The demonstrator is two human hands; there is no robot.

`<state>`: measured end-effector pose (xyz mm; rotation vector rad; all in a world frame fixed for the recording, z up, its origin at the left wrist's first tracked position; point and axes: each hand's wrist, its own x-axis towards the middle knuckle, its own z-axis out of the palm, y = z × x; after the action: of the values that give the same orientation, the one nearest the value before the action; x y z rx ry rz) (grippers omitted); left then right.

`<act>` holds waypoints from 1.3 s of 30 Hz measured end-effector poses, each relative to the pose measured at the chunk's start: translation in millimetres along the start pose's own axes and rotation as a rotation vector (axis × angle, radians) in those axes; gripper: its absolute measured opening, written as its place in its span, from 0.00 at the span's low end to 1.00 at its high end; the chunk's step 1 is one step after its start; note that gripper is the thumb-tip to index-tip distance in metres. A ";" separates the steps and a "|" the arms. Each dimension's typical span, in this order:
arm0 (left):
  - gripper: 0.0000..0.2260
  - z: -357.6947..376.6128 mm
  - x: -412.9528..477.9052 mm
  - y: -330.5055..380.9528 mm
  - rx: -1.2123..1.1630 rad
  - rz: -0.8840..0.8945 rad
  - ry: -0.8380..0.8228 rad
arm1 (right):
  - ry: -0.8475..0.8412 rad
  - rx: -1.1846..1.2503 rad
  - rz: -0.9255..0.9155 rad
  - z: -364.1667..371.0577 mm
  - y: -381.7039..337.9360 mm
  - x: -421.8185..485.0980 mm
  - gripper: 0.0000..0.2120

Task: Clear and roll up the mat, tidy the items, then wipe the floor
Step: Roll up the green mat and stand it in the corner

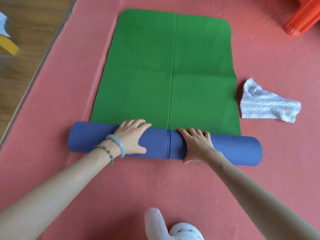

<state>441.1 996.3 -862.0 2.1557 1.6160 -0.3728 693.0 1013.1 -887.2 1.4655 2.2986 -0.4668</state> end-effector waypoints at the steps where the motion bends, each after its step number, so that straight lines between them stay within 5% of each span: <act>1: 0.38 8.7 -9.8 6.6 0.040 -0.005 0.127 | -0.068 0.032 -0.004 -7.8 4.0 9.4 0.55; 6: 0.62 38.9 -5.4 25.1 0.287 -0.081 0.098 | -0.340 0.122 -0.022 -38.1 16.0 42.1 0.55; 9: 0.57 23.3 18.6 21.0 0.341 -0.083 0.079 | -0.345 0.153 -0.027 -49.4 28.5 51.3 0.53; 18: 0.50 -50.8 99.3 2.3 0.154 -0.113 -0.407 | 0.151 -0.140 -0.037 -19.1 21.9 30.4 0.65; 21: 0.48 -50.6 90.0 -2.5 0.115 -0.137 -0.311 | 0.209 -0.092 -0.019 -20.2 28.3 45.6 0.62; 25: 0.39 -28.2 55.1 -9.4 0.171 -0.084 0.102 | 0.070 -0.096 -0.044 -42.0 35.5 65.2 0.59; 28: 0.42 -3.2 44.2 -8.1 0.239 -0.038 0.283 | -0.118 -0.008 -0.084 -64.2 45.5 89.3 0.58; 33: 0.60 -4.2 63.0 -8.8 0.268 -0.087 0.166 | -0.379 0.141 -0.068 -100.9 57.6 121.2 0.59; 39: 0.57 -47.2 121.5 -25.9 0.263 -0.078 0.008 | -0.046 0.008 0.001 -86.5 54.5 97.6 0.57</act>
<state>449.7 1127.7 -879.8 2.2884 1.7422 -0.6329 693.3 1152.2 -862.2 1.4443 2.2626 -0.5056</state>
